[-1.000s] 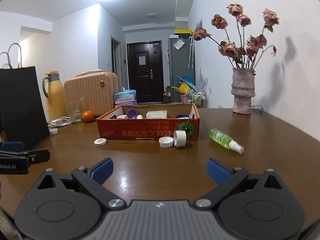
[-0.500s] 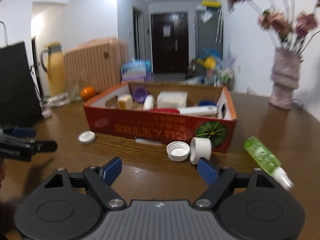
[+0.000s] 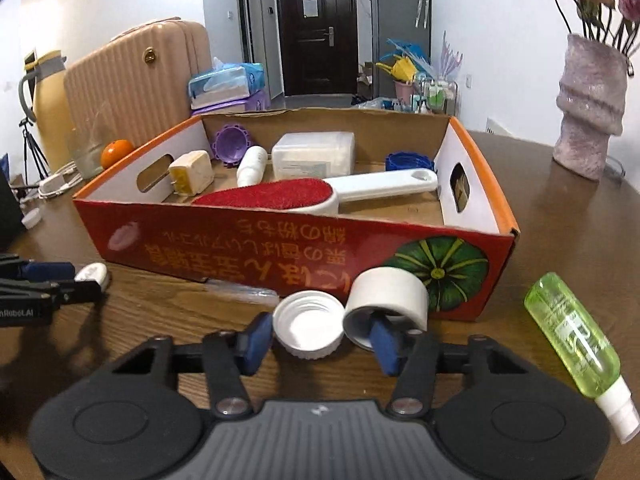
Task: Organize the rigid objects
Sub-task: 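Grasp the round white puck with the left tool while the right tool grasps the white bottle cap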
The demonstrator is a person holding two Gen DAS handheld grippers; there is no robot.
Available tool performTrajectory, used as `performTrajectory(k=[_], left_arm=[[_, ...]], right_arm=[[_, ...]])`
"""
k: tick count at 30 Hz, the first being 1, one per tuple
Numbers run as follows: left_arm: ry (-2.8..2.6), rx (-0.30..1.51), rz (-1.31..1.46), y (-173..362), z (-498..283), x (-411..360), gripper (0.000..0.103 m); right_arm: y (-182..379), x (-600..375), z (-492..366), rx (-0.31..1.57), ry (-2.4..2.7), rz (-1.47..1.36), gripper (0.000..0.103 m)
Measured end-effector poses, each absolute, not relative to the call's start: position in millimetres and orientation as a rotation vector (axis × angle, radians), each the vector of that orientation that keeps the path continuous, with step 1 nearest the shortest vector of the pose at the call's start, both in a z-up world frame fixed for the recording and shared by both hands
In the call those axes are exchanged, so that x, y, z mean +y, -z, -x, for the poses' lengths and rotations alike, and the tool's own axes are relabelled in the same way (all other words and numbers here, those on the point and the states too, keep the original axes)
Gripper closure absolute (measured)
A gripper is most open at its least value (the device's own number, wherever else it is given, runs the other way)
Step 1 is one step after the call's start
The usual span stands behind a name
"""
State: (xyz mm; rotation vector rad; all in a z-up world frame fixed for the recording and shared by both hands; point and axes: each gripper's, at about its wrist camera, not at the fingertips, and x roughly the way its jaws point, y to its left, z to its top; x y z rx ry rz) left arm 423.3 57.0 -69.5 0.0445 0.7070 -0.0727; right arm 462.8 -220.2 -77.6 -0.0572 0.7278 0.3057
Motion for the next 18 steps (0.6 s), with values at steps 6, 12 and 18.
performTrajectory(k=[6,12,18], left_arm=[[0.081,0.698,-0.054,68.3,-416.4,53.0,0.063],[0.102,0.676,-0.062,65.2,-403.1,46.7,0.063],[0.088,0.669,-0.043,60.9,-400.3,49.2,0.063]], right_arm=[[76.6,-216.8,-450.3,0.715,-0.271,0.077,0.052],[73.9,-224.1,-426.5,0.712,-0.293,0.002,0.052],[80.4,-215.9,-452.0,0.713,-0.292,-0.038,0.053]])
